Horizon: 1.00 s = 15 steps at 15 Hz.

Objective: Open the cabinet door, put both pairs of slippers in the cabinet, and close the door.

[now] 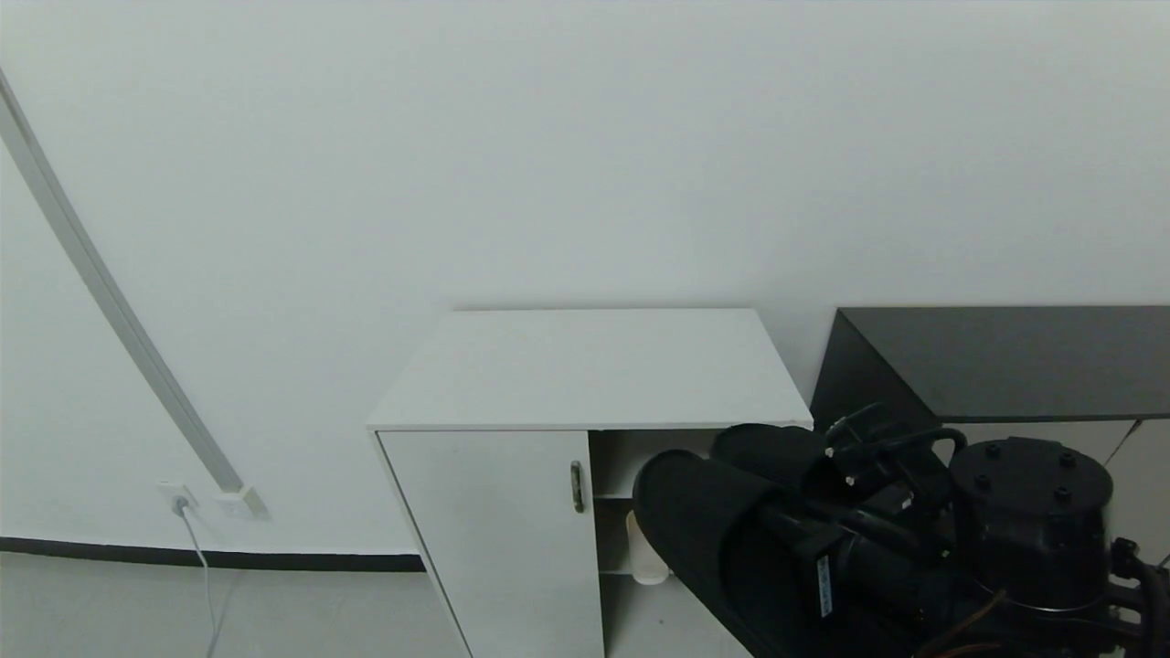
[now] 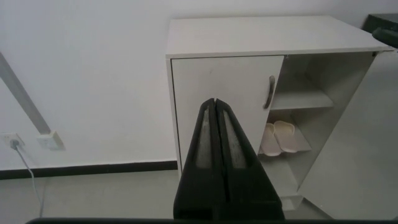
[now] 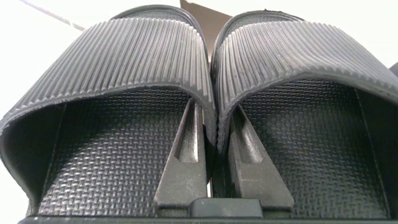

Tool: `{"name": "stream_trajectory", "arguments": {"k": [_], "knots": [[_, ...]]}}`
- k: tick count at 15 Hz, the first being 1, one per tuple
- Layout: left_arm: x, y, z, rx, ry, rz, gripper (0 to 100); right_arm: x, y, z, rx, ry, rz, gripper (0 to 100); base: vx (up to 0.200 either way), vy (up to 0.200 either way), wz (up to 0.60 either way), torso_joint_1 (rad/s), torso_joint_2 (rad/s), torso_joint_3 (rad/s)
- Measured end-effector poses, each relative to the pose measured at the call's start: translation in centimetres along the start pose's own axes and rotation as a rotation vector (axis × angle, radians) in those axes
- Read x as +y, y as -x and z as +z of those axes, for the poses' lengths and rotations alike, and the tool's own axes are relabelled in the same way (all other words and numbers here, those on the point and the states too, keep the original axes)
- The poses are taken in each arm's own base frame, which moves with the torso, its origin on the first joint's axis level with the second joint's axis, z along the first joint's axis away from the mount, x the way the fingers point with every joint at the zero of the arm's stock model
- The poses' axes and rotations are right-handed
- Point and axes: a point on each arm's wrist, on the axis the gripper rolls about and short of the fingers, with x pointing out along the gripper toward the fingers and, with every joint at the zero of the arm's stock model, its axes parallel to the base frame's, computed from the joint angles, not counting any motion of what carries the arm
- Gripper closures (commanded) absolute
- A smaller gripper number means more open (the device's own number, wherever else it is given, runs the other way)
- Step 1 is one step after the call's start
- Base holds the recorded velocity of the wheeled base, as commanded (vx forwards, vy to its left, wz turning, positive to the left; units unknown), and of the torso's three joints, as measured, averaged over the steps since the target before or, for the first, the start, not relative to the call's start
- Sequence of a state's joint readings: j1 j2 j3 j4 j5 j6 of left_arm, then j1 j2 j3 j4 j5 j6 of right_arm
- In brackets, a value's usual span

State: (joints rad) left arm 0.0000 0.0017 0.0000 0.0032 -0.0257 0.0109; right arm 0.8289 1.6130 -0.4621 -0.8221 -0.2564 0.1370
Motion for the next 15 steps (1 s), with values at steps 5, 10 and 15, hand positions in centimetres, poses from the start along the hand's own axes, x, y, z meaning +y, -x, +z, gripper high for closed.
{"name": "stream_trajectory", "arguments": {"k": [5,10,15], "knots": [[0.0,0.0,0.0,0.0,-0.001,0.0,100,0.2,-0.27,-0.34,-0.007,0.001,0.009,100,0.0,0.0,0.0,-0.171,0.38,0.215],[0.0,0.0,0.0,0.0,0.0,0.0,100,0.29,-0.32,-0.63,0.004,0.005,0.012,100,0.0,0.0,0.0,-0.219,0.52,0.301],[0.0,0.0,0.0,0.0,0.0,0.0,100,0.47,-0.26,-0.82,0.01,0.009,0.017,100,0.0,0.0,0.0,-0.217,0.55,0.325]]}}
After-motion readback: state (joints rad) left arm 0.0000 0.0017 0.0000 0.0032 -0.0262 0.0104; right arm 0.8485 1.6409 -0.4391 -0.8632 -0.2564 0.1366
